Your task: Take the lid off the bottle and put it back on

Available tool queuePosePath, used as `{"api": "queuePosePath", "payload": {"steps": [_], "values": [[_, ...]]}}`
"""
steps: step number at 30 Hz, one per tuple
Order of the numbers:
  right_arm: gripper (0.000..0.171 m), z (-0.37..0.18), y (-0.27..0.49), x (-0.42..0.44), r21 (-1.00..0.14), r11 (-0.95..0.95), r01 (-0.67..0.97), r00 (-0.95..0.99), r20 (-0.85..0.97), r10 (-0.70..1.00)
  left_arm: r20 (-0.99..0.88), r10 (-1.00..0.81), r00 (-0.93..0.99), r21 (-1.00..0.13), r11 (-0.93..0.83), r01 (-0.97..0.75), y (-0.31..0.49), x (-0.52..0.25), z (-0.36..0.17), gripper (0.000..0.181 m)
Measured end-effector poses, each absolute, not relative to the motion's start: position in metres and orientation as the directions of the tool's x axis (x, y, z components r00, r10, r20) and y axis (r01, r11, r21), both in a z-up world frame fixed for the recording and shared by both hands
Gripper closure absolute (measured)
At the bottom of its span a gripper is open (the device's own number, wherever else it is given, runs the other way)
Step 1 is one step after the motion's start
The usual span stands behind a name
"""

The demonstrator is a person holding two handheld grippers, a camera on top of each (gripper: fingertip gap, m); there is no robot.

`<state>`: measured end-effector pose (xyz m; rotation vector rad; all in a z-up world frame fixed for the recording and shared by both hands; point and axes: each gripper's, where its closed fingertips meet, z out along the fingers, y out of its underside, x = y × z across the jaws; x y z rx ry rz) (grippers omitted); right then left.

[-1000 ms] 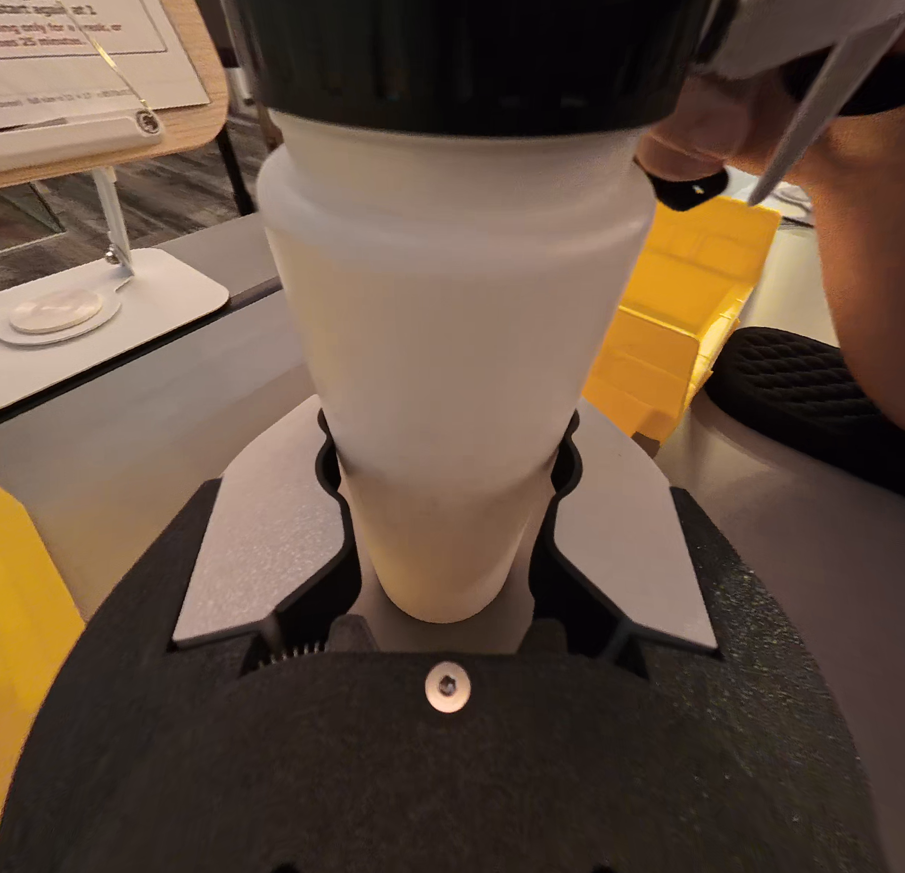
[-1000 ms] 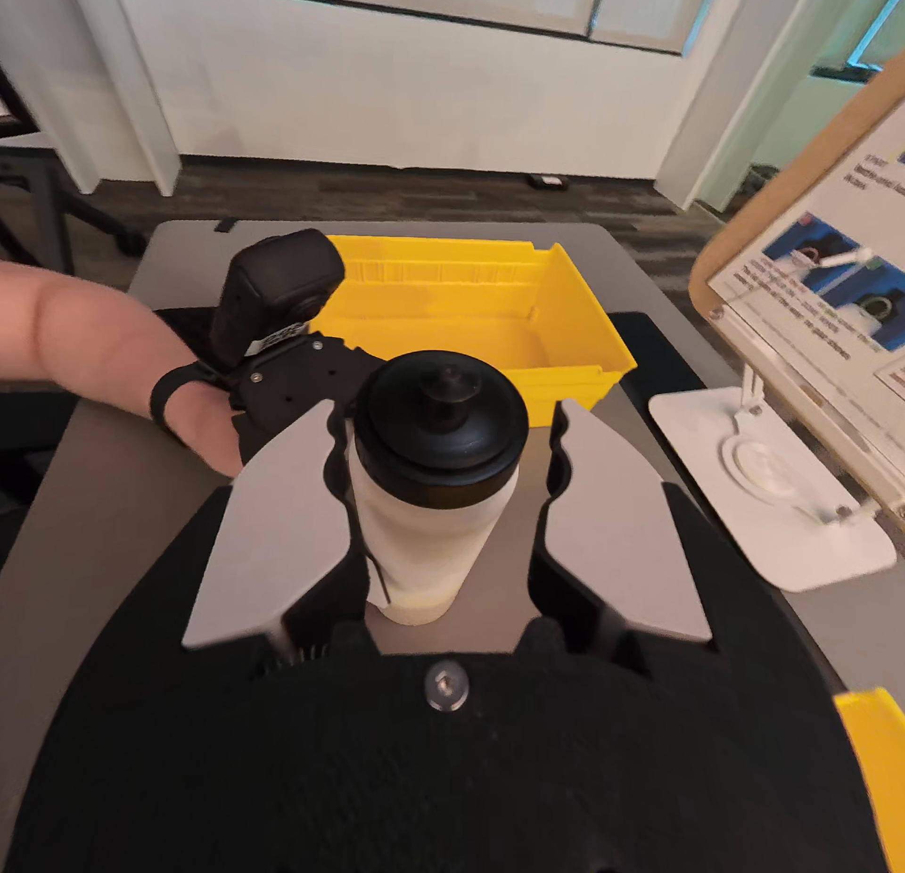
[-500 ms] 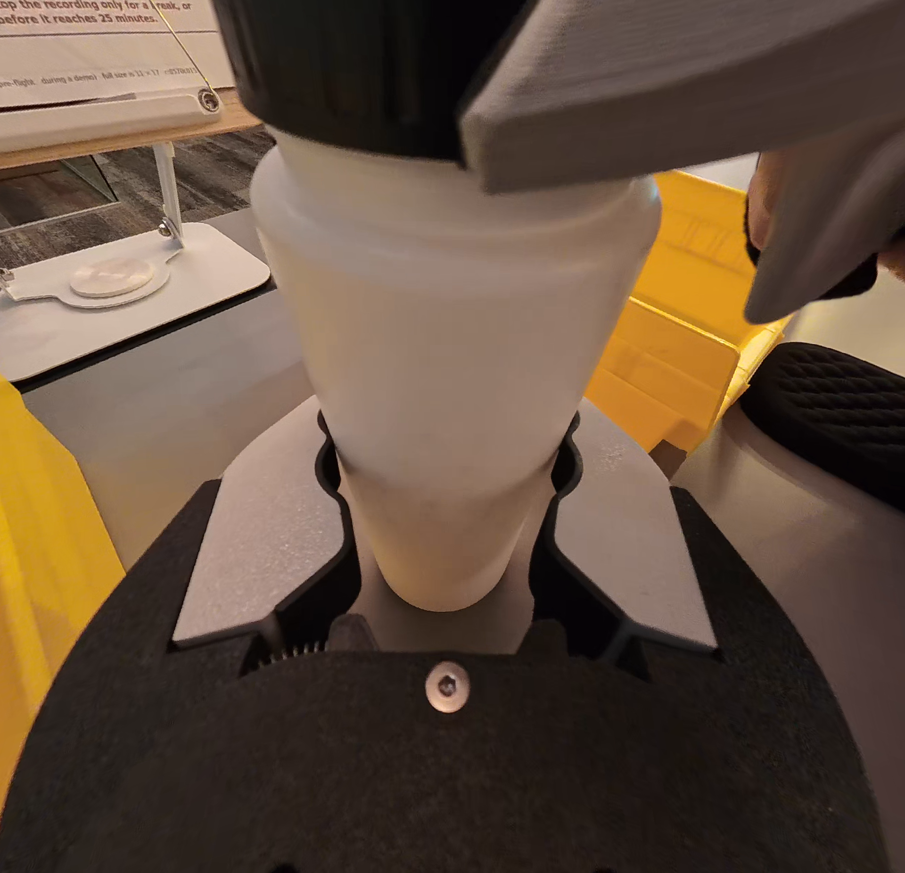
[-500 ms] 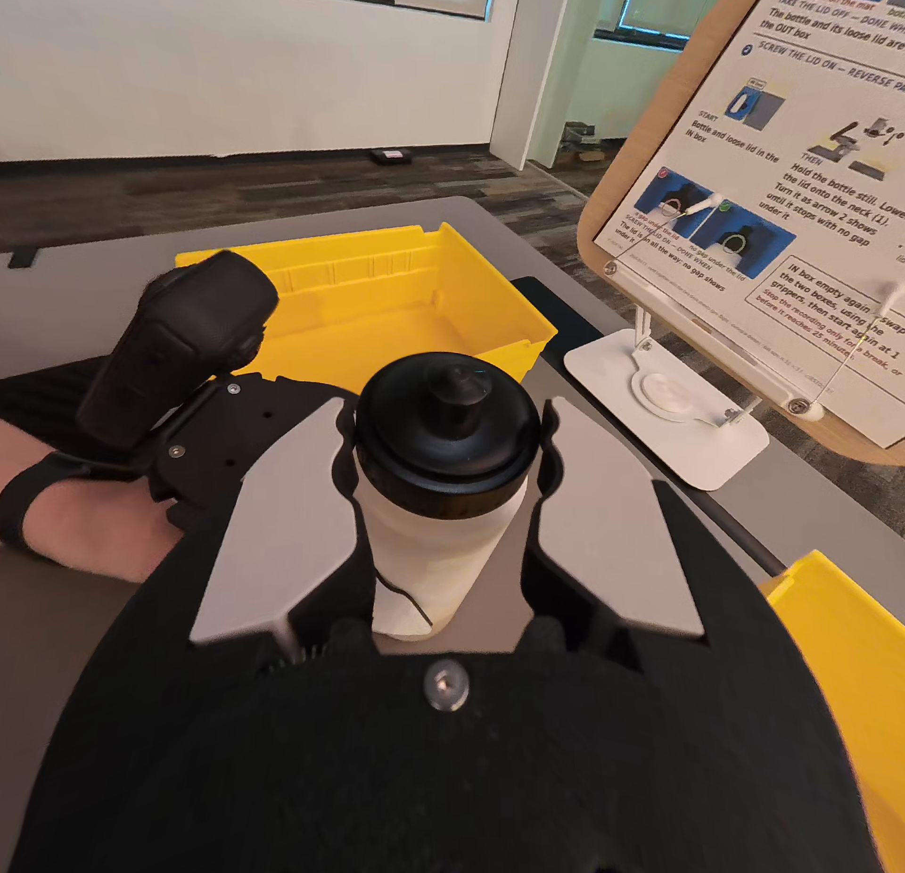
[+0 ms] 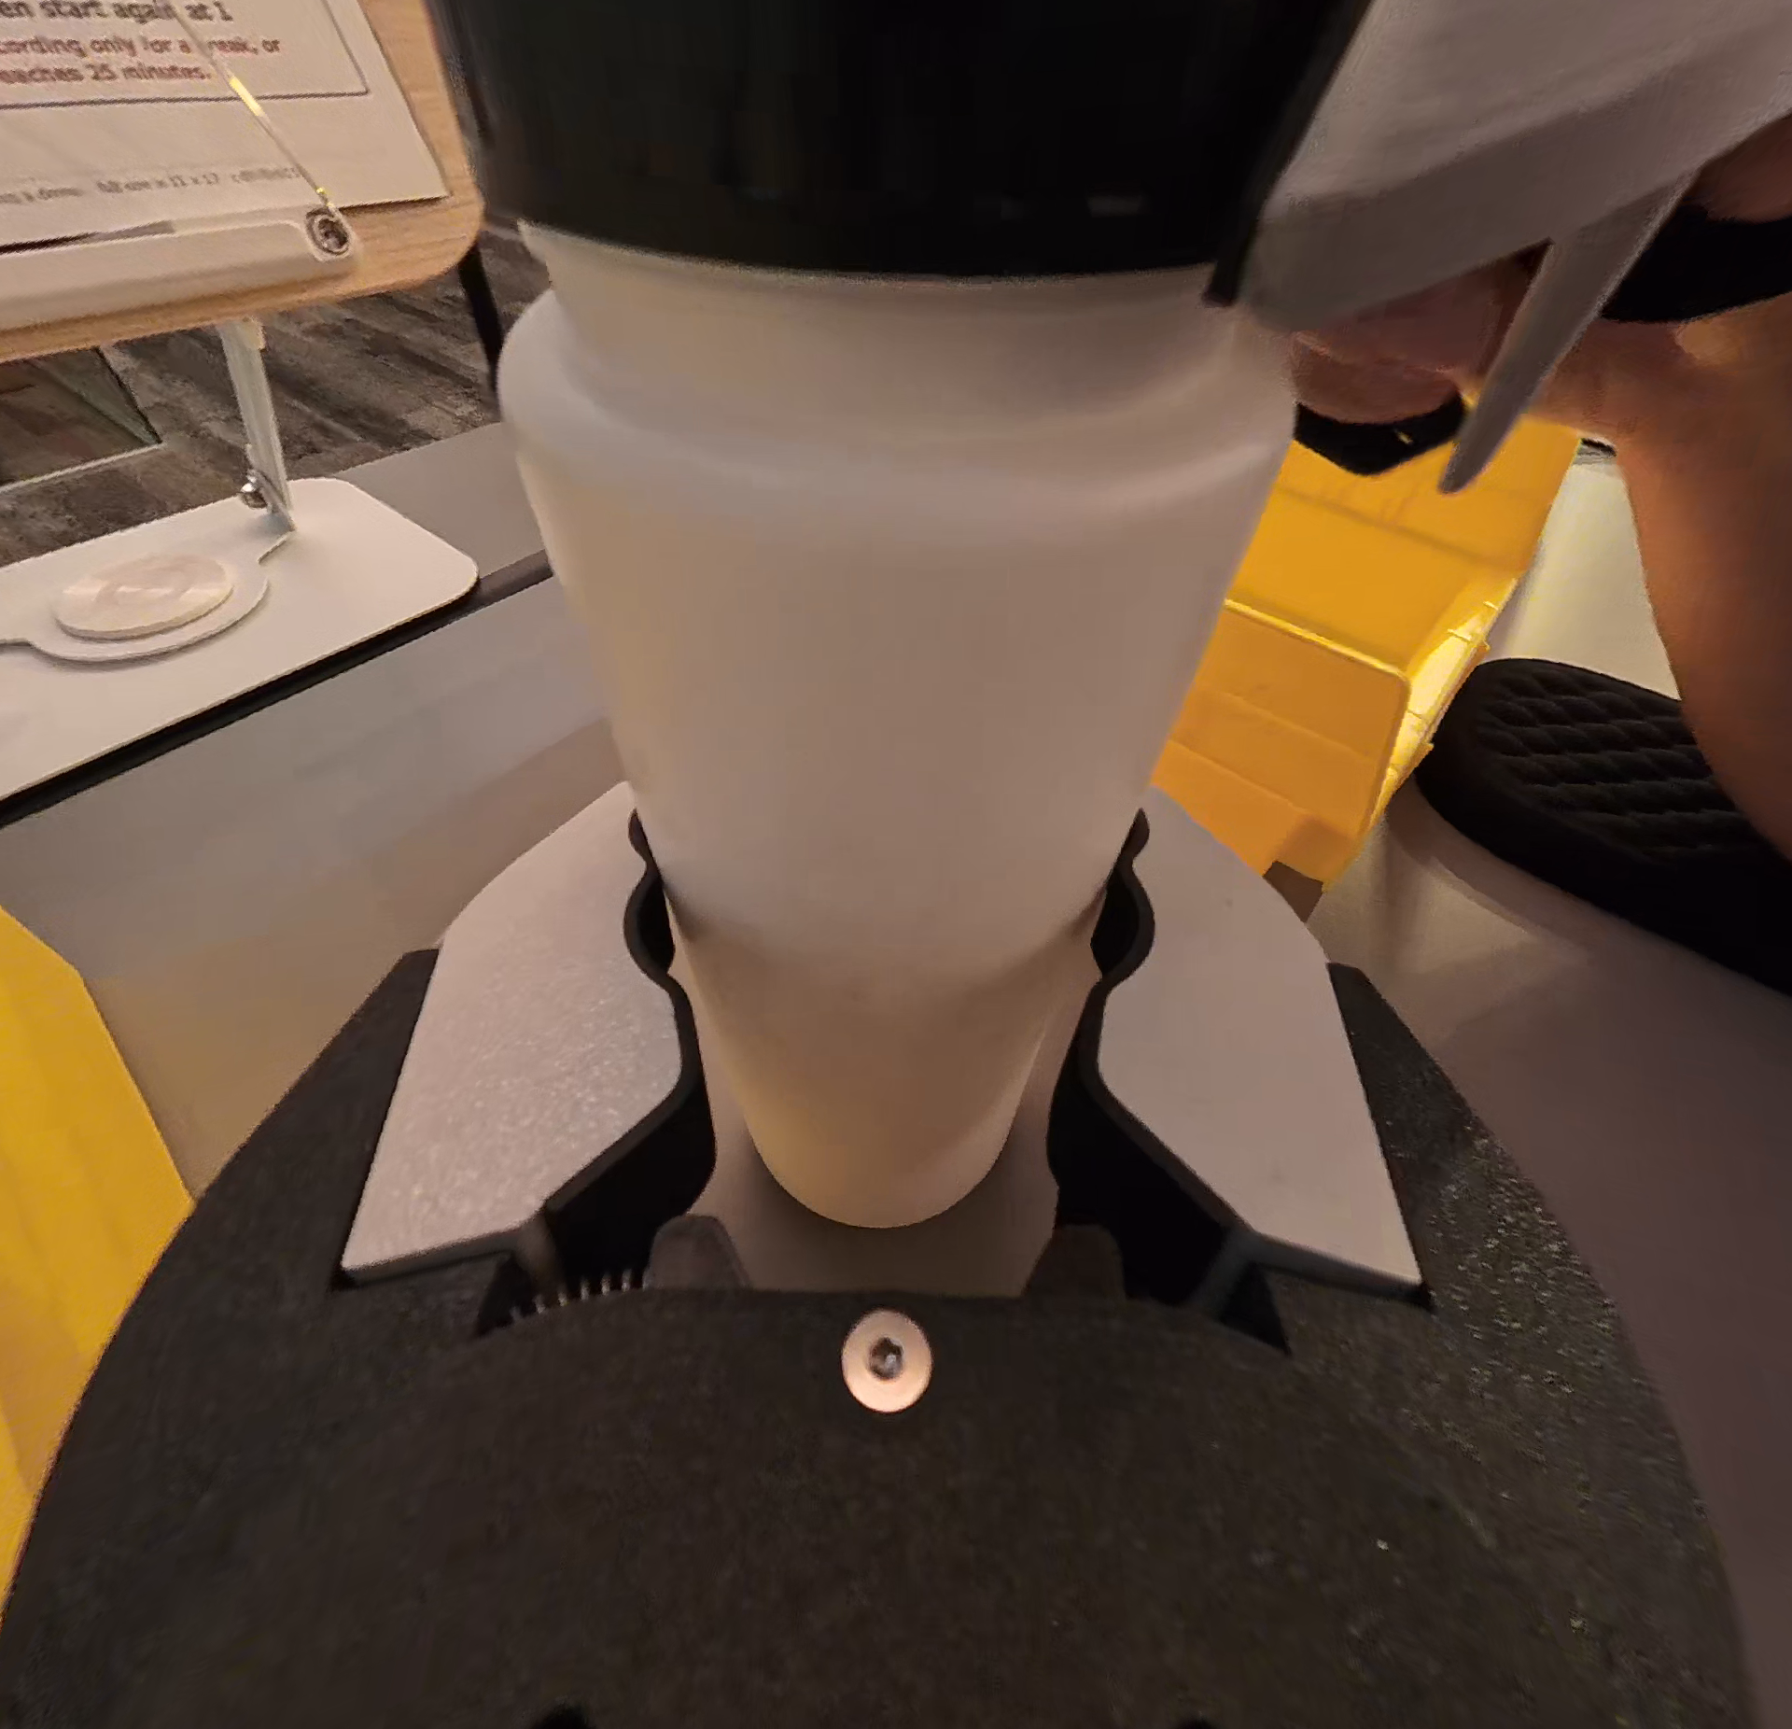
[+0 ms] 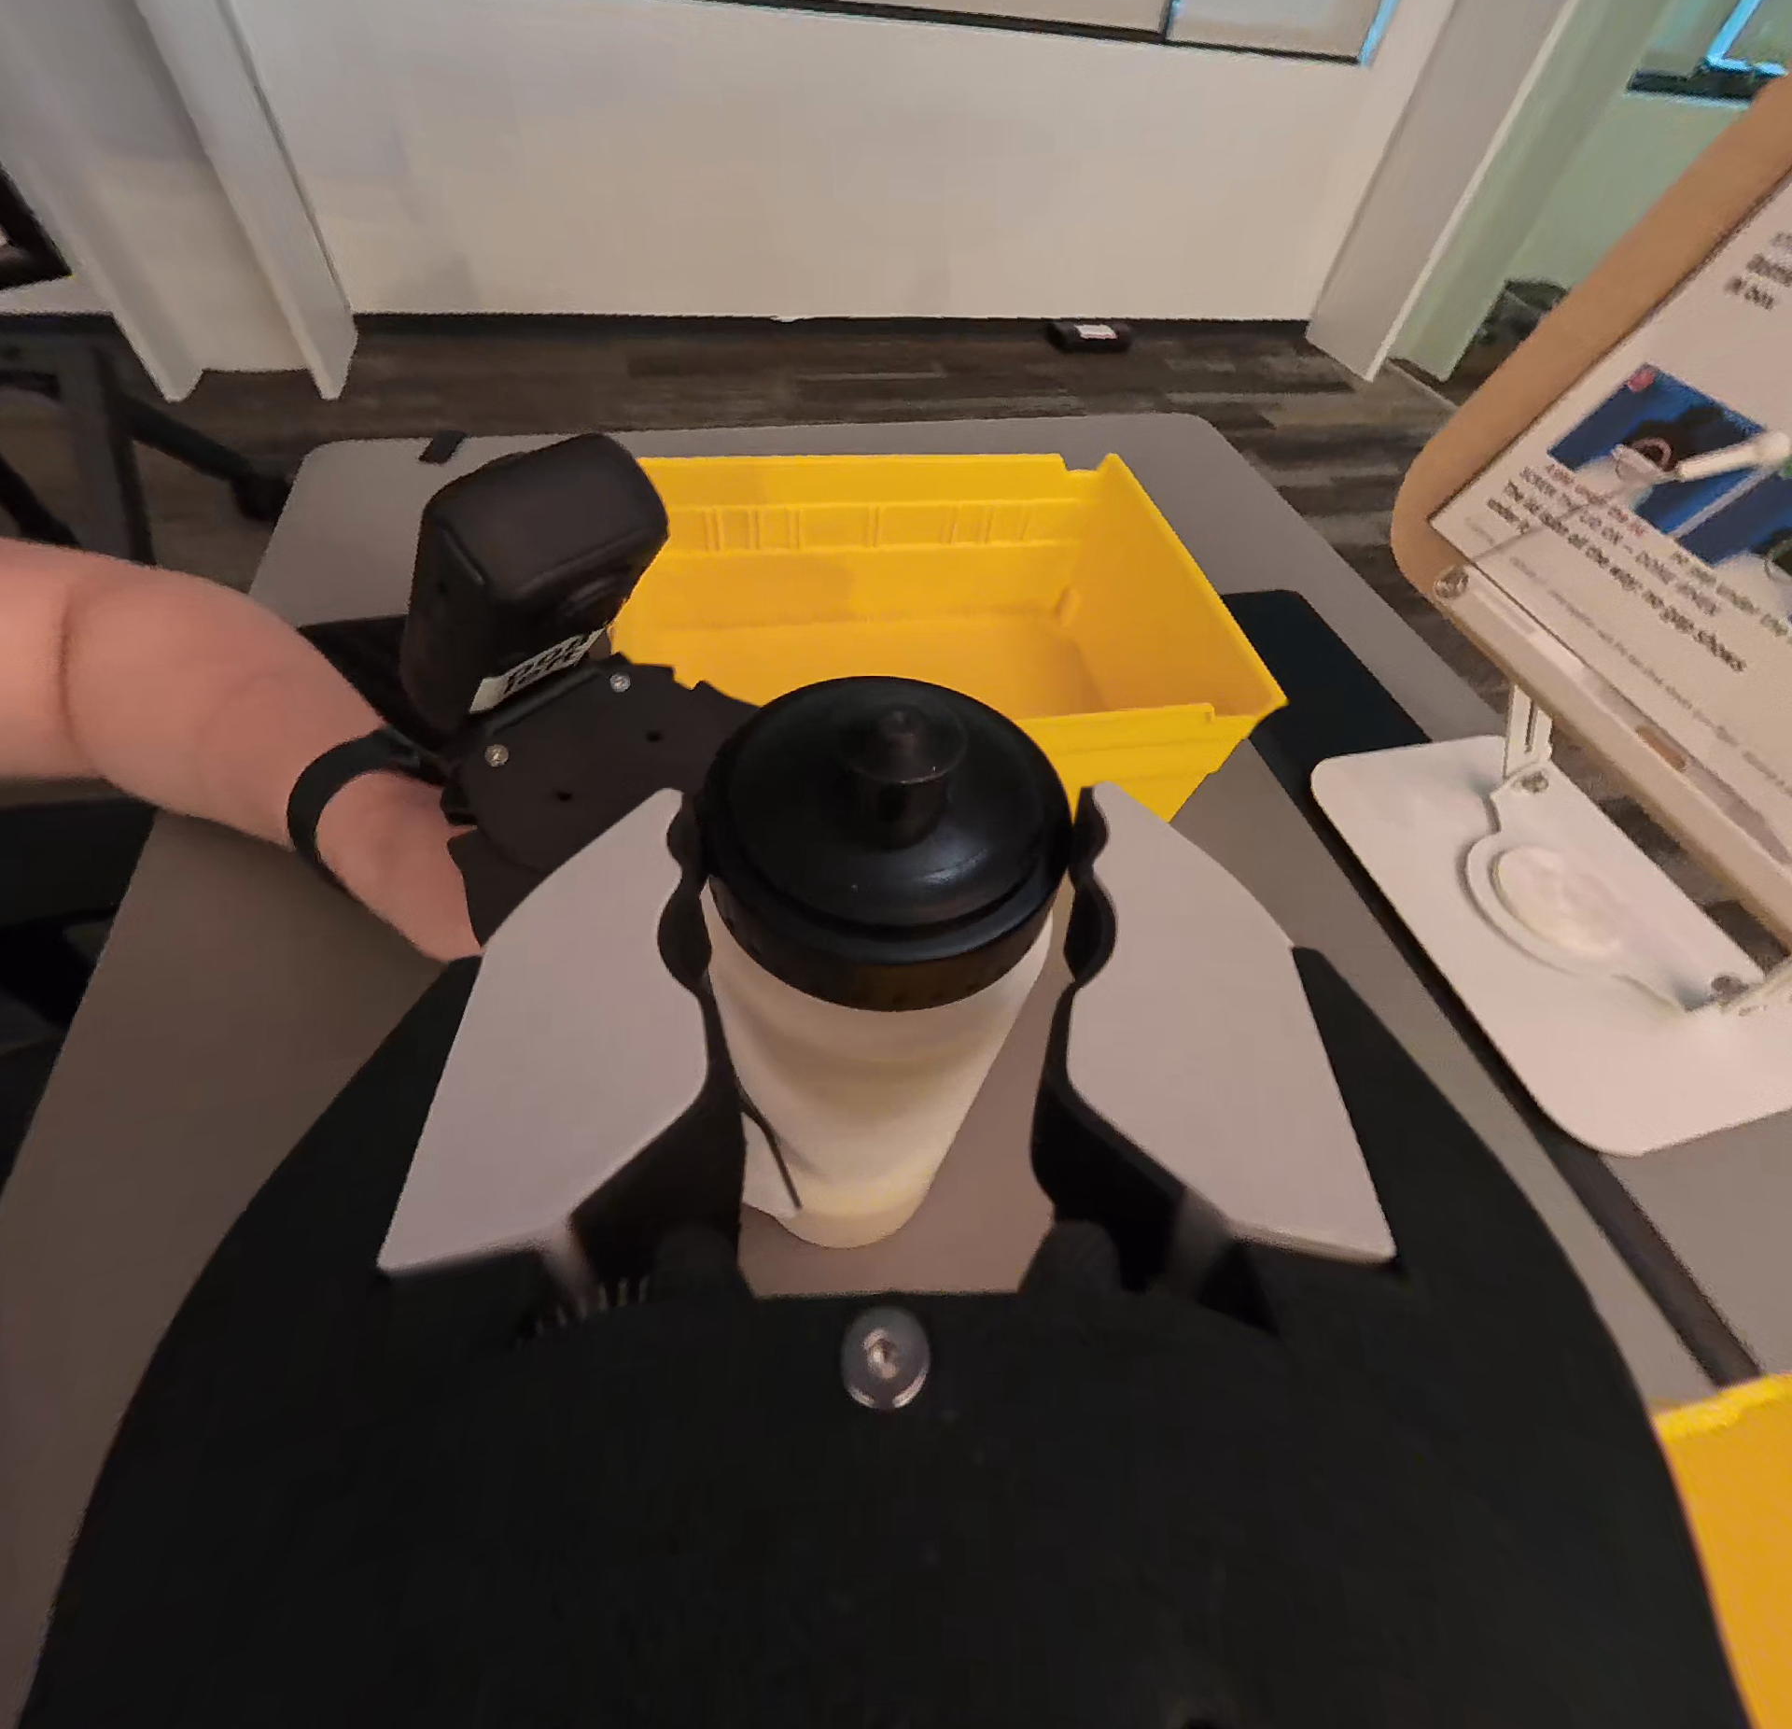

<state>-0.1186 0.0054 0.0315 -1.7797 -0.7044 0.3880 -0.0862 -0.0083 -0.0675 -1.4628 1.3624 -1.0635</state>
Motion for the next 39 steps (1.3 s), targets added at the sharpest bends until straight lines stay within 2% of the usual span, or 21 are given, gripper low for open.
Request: {"api": "queuePosePath", "payload": {"steps": [2, 7, 9, 14, 19, 23, 26, 30, 32, 36, 39], "values": [[0.098, 0.031, 0.011, -0.120, -0.946, -0.237, 0.222, 0.827, 0.054, 0.559, 0.045, -0.995, 0.085, -0.958, -0.068, -0.278, -0.003, -0.088, -0.068, 0.095], [0.098, 0.032, 0.017, -0.121, -0.948, -0.234, 0.214, 0.929, 0.124, 0.349, 0.043, -0.991, 0.127, -0.957, -0.077, -0.279, 0.003, -0.091, -0.067, 0.095], [0.098, 0.031, 0.017, -0.121, -0.938, -0.239, 0.249, 0.918, 0.150, 0.368, 0.044, -0.992, 0.122, -0.958, -0.077, -0.278, 0.003, -0.091, -0.067, 0.095], [0.089, 0.028, 0.007, -0.118, -0.918, -0.239, 0.317, 0.813, 0.133, 0.567, 0.008, -0.998, 0.070, -0.959, -0.028, -0.284, -0.006, -0.087, -0.068, 0.095], [0.094, 0.025, -0.004, -0.118, -0.898, -0.171, 0.406, 0.719, 0.198, 0.666, -0.006, -1.000, -0.009, -0.961, 0.009, -0.278, -0.018, -0.084, -0.067, 0.095], [0.094, 0.025, 0.003, -0.118, -0.914, -0.215, 0.344, 0.766, 0.141, 0.627, 0.030, -0.999, 0.010, -0.960, -0.032, -0.277, -0.014, -0.085, -0.067, 0.095], [0.096, 0.024, 0.013, -0.120, -0.932, -0.275, 0.237, 0.854, 0.065, 0.515, 0.061, -0.996, 0.071, -0.957, -0.079, -0.280, -0.005, -0.088, -0.067, 0.095], [0.095, 0.025, 0.018, -0.121, -0.936, -0.271, 0.225, 0.927, 0.119, 0.356, 0.051, -0.993, 0.110, -0.955, -0.081, -0.287, 0.000, -0.091, -0.068, 0.095], [0.096, 0.025, 0.017, -0.120, -0.928, -0.282, 0.245, 0.917, 0.127, 0.378, 0.046, -0.993, 0.105, -0.955, -0.074, -0.286, 0.000, -0.090, -0.068, 0.095], [0.089, 0.032, 0.004, -0.121, -0.931, -0.267, 0.250, 0.823, 0.059, 0.565, 0.032, -0.997, 0.072, -0.956, -0.052, -0.288, -0.004, -0.088, -0.068, 0.095], [0.090, 0.035, 0.000, -0.112, -0.936, -0.231, 0.266, 0.783, 0.070, 0.618, 0.029, -0.999, 0.016, -0.959, -0.033, -0.280, -0.013, -0.085, -0.068, 0.095]]}}
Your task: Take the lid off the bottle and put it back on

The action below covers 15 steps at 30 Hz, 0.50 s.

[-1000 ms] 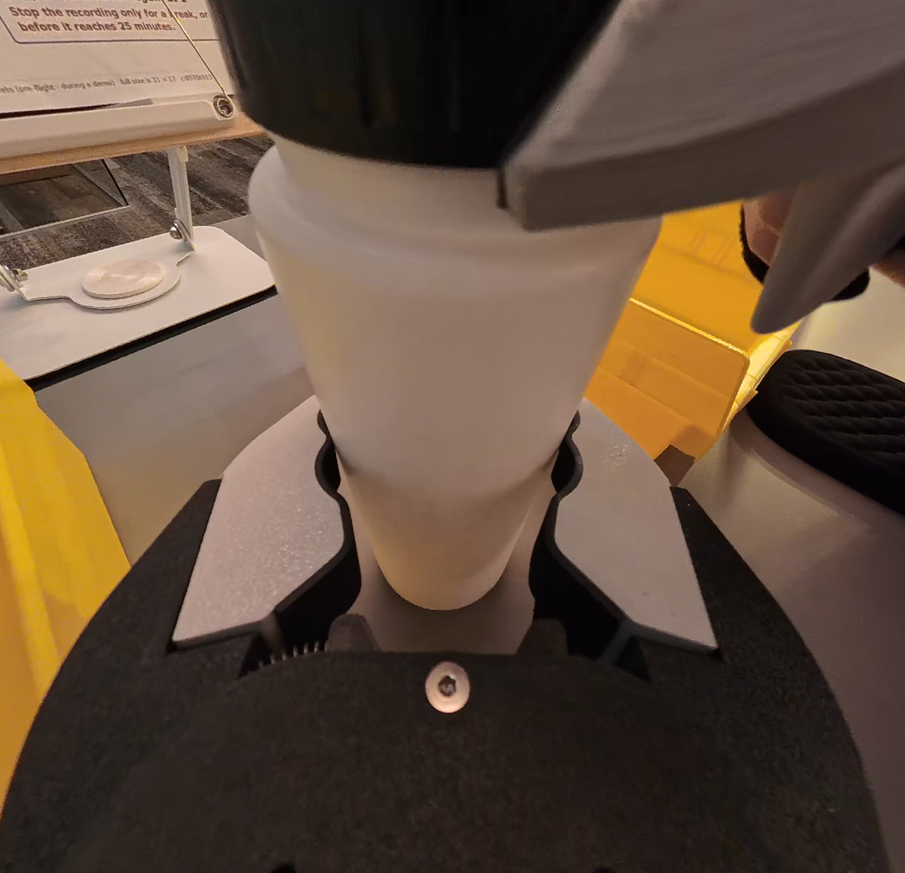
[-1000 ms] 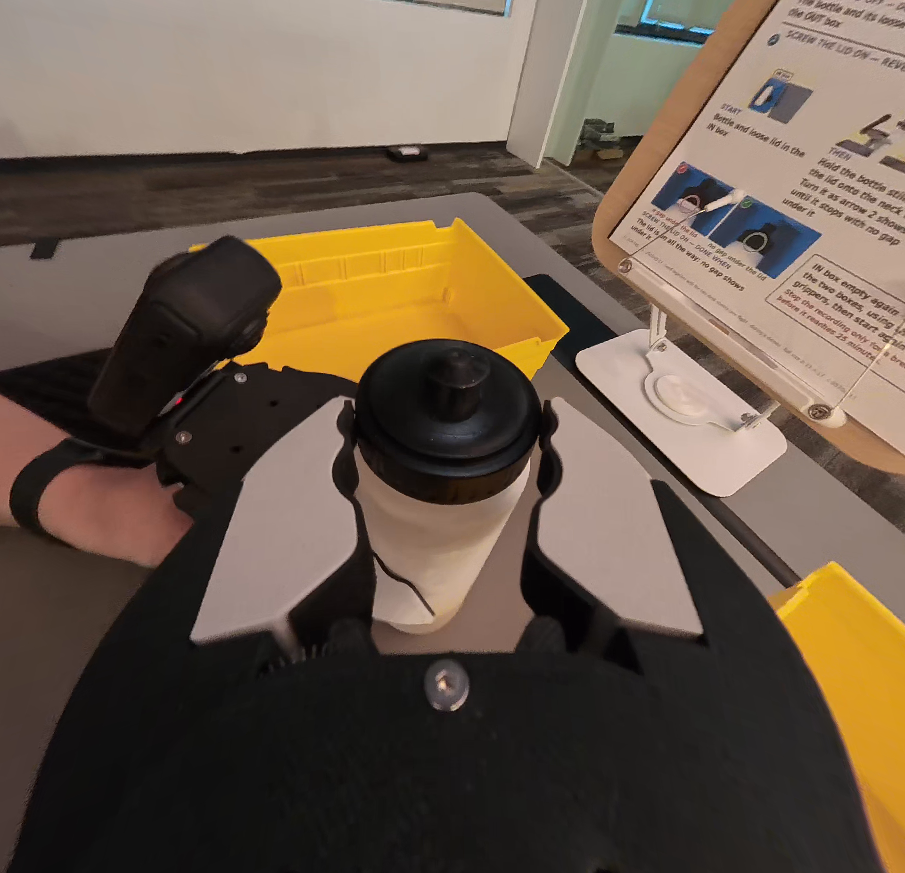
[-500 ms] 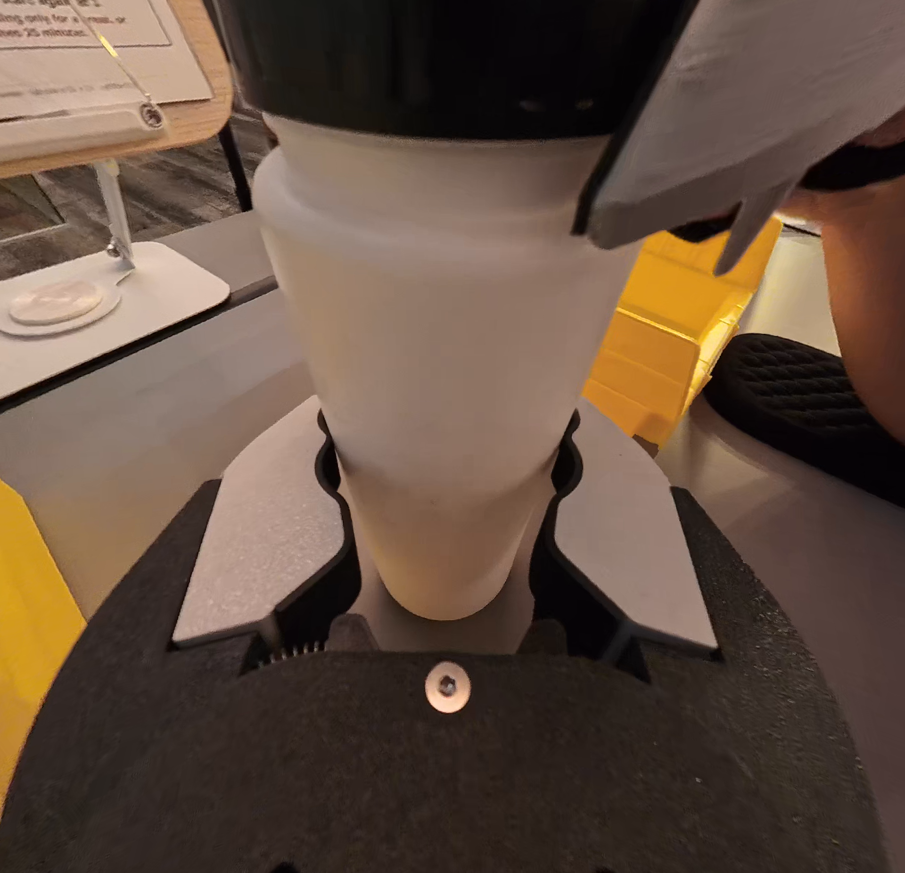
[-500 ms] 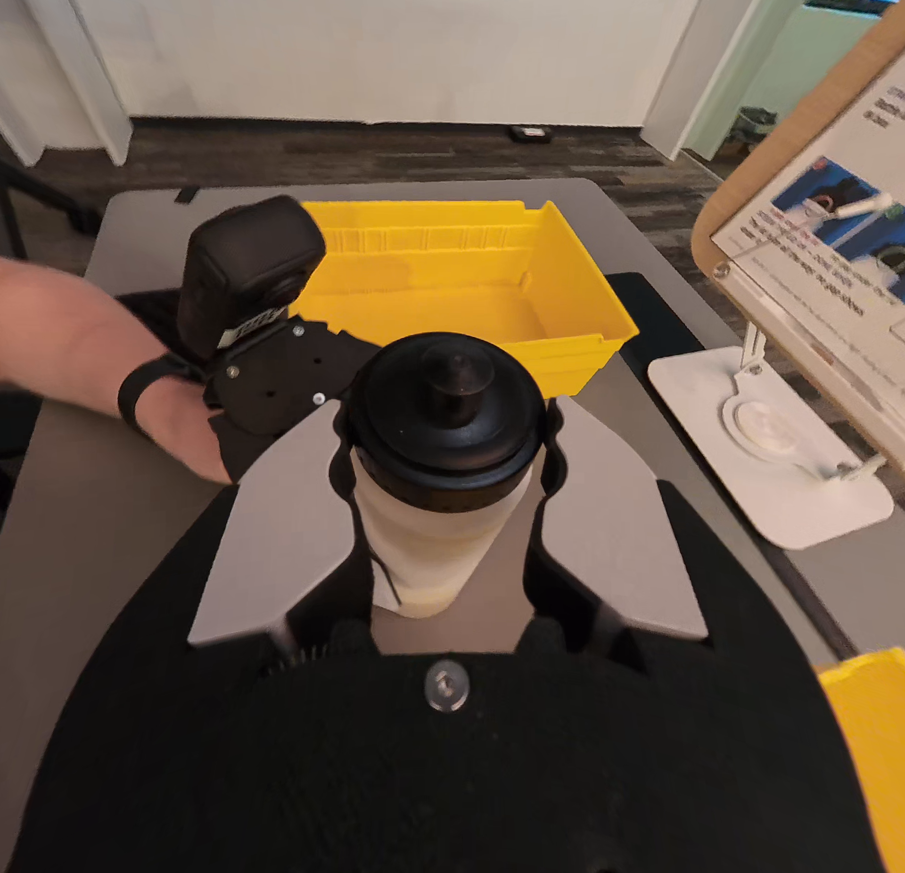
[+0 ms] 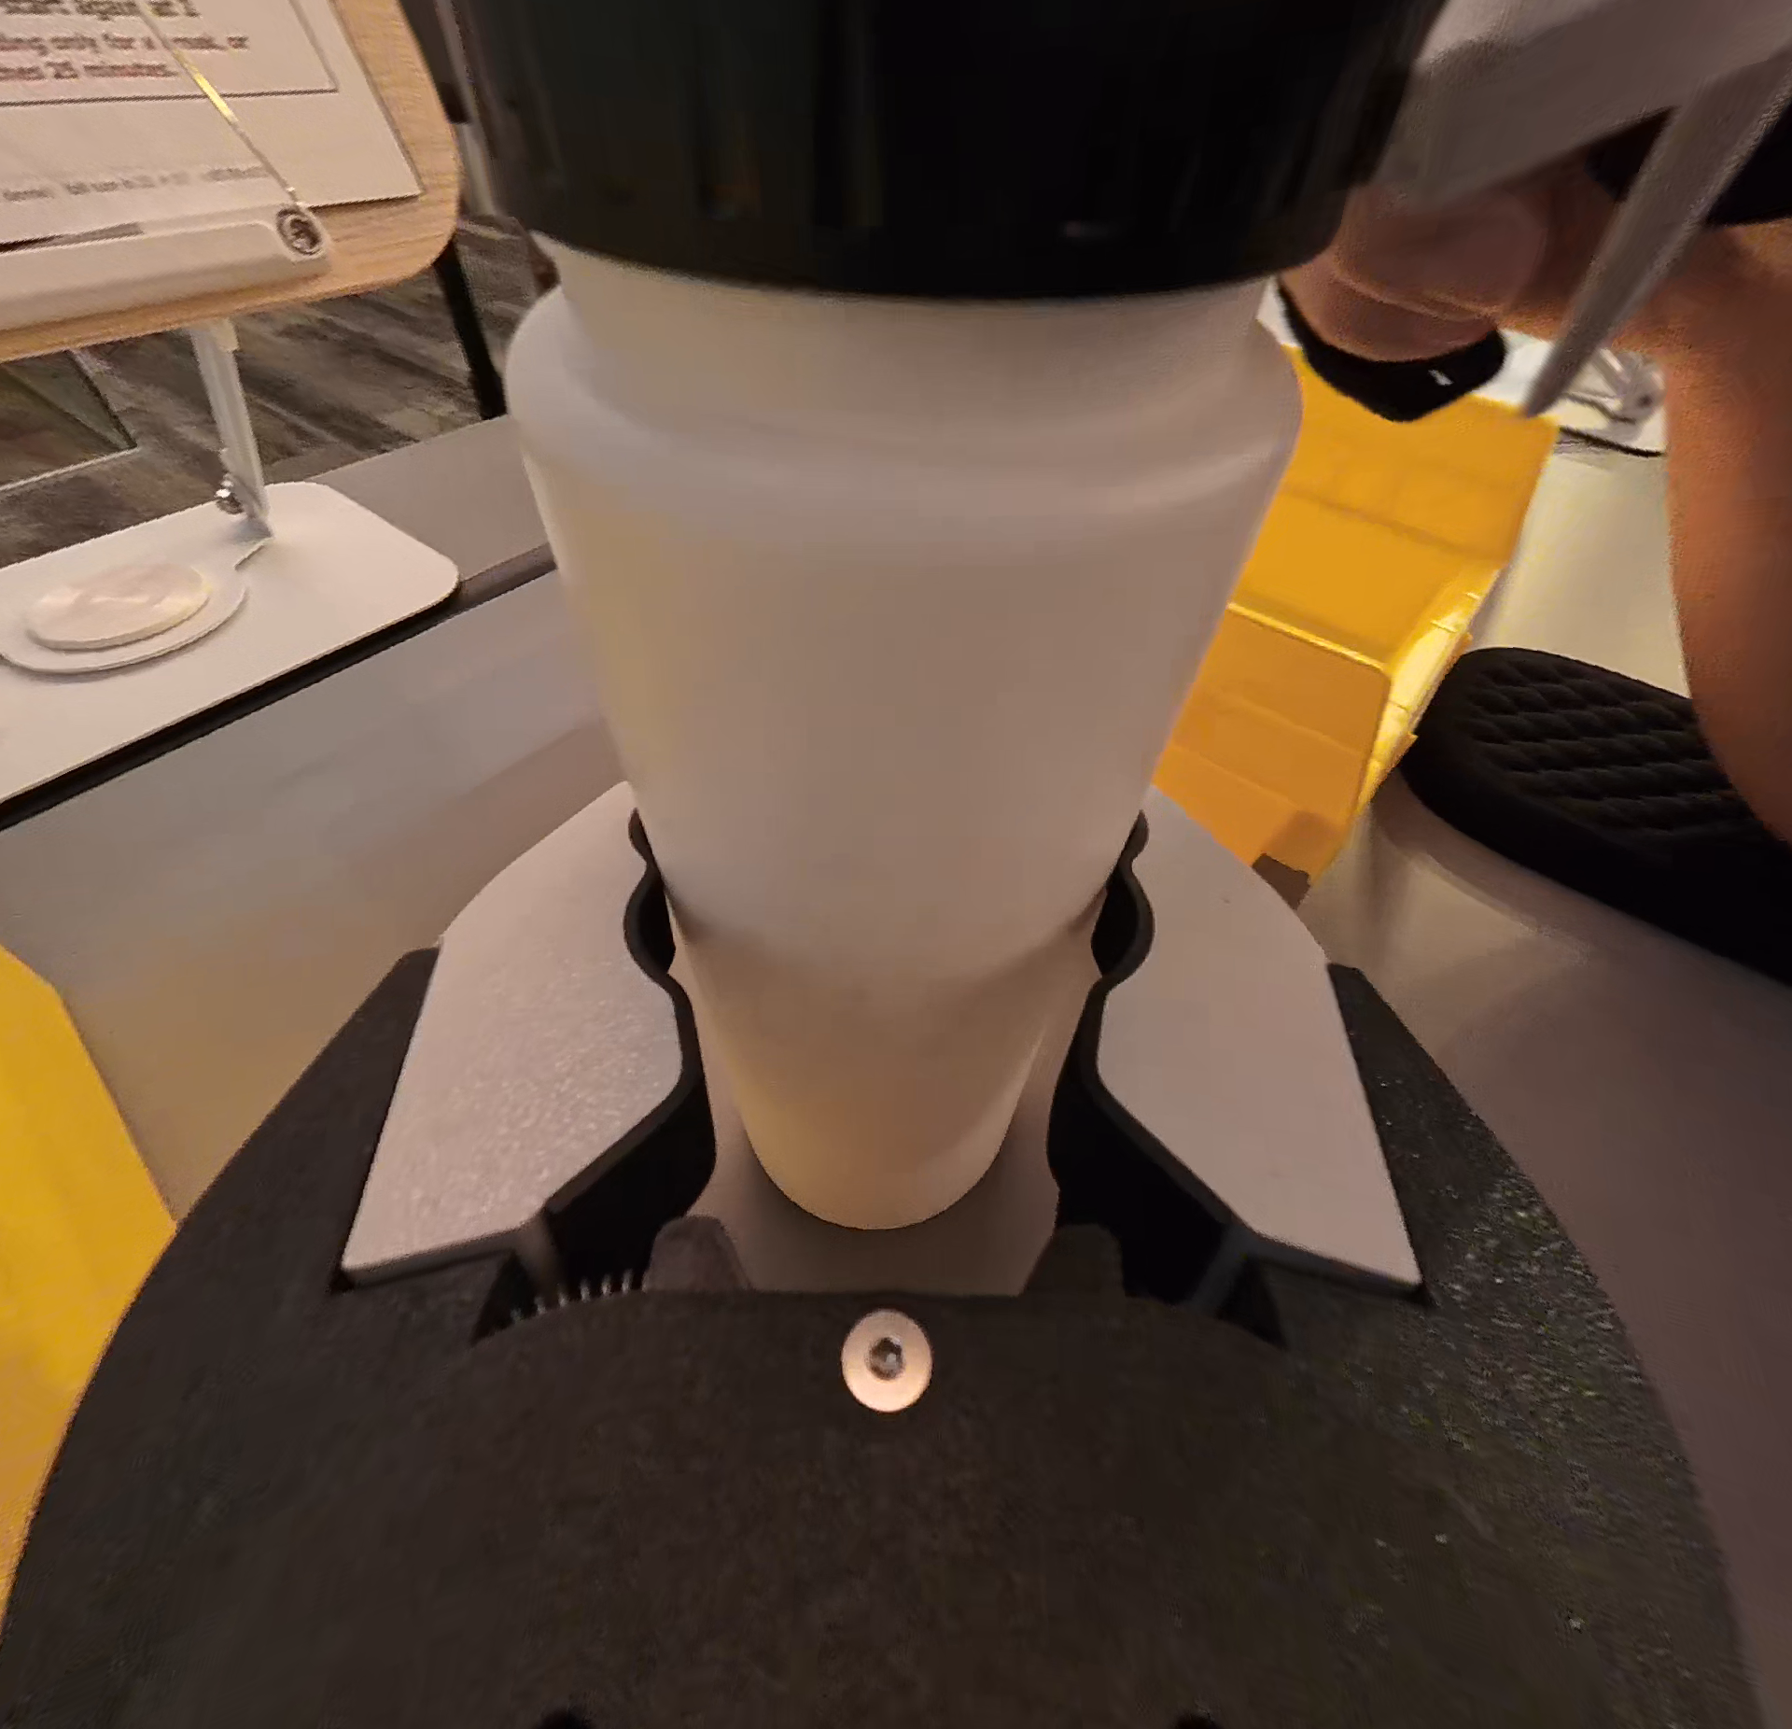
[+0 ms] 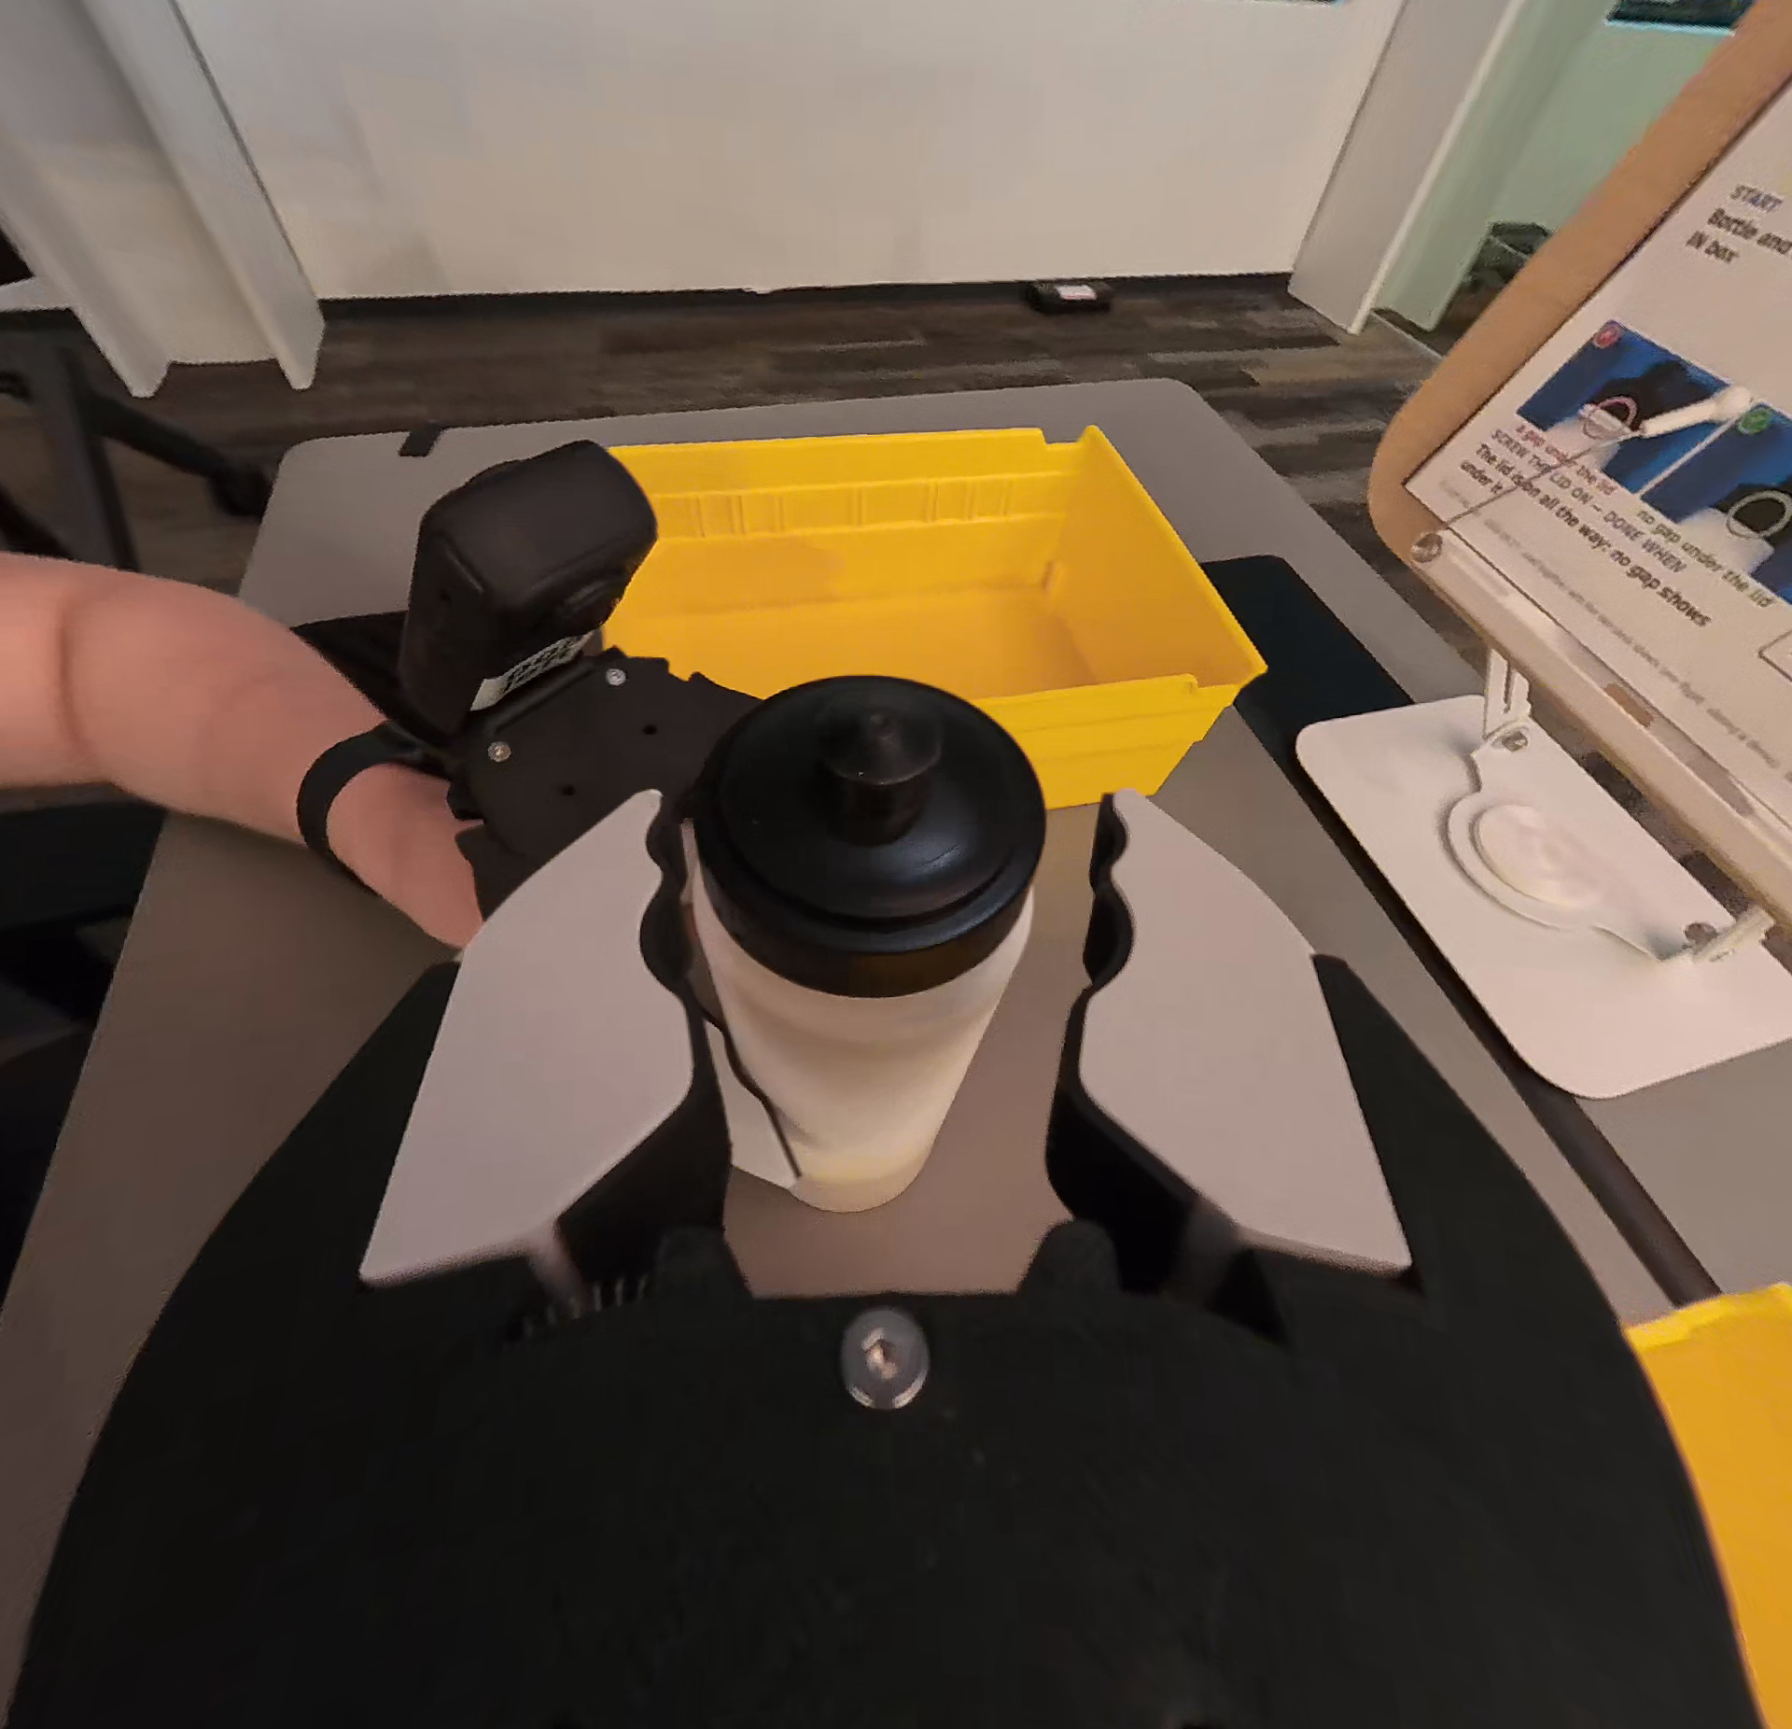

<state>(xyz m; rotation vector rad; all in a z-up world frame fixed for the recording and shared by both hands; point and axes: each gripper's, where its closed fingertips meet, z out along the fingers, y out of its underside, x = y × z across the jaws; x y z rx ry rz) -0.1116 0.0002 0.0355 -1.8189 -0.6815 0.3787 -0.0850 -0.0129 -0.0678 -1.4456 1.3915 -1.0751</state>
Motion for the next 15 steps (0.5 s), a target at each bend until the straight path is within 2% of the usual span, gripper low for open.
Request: {"api": "queuePosePath", "payload": {"steps": [3, 7, 15], "values": [[0.090, 0.027, -0.007, -0.121, -0.924, -0.234, 0.302, 0.714, 0.056, 0.698, 0.009, -0.999, -0.041, -0.961, 0.003, -0.278, -0.023, -0.083, -0.067, 0.095], [0.094, 0.026, -0.005, -0.126, -0.923, -0.223, 0.314, 0.719, 0.078, 0.690, 0.039, -0.996, -0.079, -0.964, -0.017, -0.266, -0.028, -0.083, -0.067, 0.095], [0.093, 0.028, 0.018, -0.123, -0.948, -0.260, 0.185, 0.922, 0.075, 0.380, 0.039, -0.996, 0.077, -0.959, -0.059, -0.276, -0.006, -0.089, -0.067, 0.095]]}}
